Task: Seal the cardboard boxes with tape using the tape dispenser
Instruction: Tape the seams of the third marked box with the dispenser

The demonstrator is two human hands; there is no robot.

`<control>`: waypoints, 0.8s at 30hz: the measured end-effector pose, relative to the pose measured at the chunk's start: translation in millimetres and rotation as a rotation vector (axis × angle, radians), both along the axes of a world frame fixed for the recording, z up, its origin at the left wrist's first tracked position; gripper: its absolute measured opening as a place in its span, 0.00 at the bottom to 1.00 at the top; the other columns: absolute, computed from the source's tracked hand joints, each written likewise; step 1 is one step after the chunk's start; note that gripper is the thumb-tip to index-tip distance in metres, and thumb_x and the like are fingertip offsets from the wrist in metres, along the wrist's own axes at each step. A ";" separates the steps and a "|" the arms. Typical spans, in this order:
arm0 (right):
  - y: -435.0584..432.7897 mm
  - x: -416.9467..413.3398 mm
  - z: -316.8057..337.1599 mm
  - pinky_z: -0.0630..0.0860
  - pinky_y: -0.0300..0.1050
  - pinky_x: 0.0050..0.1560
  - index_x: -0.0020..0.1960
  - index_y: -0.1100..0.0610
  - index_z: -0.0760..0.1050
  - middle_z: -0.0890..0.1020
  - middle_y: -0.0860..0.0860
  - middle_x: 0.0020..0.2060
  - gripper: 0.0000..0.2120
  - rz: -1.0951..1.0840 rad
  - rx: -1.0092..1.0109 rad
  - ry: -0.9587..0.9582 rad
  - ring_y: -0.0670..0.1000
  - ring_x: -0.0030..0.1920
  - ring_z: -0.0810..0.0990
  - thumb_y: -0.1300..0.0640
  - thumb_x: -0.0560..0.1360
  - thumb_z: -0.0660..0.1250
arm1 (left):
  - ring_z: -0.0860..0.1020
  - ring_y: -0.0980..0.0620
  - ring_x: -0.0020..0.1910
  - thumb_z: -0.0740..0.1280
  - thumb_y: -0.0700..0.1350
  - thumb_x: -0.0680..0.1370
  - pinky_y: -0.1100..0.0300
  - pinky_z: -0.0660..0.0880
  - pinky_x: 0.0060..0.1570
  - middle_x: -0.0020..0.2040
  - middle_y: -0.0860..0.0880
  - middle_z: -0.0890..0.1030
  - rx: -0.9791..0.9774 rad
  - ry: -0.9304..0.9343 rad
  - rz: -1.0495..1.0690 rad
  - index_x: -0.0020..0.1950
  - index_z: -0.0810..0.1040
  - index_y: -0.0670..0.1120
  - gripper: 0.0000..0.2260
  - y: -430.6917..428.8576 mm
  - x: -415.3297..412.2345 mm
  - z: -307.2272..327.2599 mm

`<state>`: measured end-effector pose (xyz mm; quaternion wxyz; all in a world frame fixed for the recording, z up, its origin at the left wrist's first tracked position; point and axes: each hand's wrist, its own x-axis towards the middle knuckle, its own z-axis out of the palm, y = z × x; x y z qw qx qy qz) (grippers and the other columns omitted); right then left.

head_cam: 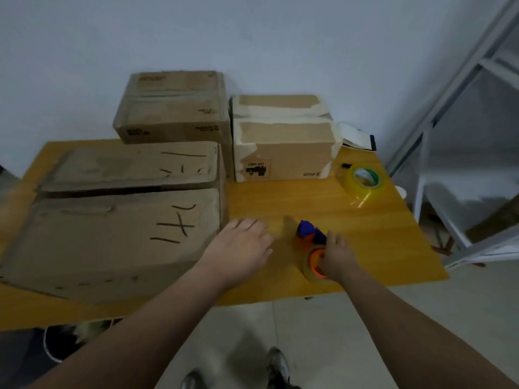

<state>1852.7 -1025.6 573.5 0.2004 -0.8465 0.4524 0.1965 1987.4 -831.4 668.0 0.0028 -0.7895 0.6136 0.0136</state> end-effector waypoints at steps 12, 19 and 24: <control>16.0 34.5 -22.0 0.75 0.52 0.39 0.55 0.59 0.64 0.73 0.56 0.47 0.13 -0.072 0.201 -0.362 0.56 0.42 0.76 0.61 0.76 0.66 | 0.60 0.49 0.72 0.52 0.52 0.82 0.54 0.54 0.70 0.72 0.48 0.66 -0.029 0.029 0.122 0.67 0.70 0.49 0.17 -0.9 4.2 9.6; 34.8 96.7 70.2 0.74 0.43 0.45 0.57 0.52 0.62 0.74 0.51 0.49 0.23 -0.155 0.235 -1.110 0.52 0.49 0.77 0.63 0.70 0.72 | 0.51 0.53 0.75 0.57 0.56 0.79 0.56 0.41 0.72 0.75 0.51 0.60 -0.267 0.099 0.239 0.72 0.65 0.53 0.22 45.5 50.4 20.6; 79.2 128.7 143.3 0.76 0.43 0.51 0.65 0.38 0.61 0.72 0.48 0.60 0.33 -0.114 0.308 -1.431 0.47 0.58 0.75 0.57 0.67 0.72 | 0.39 0.48 0.75 0.55 0.63 0.77 0.48 0.38 0.72 0.78 0.47 0.46 -0.205 -0.041 0.449 0.77 0.48 0.56 0.32 125.5 121.2 19.1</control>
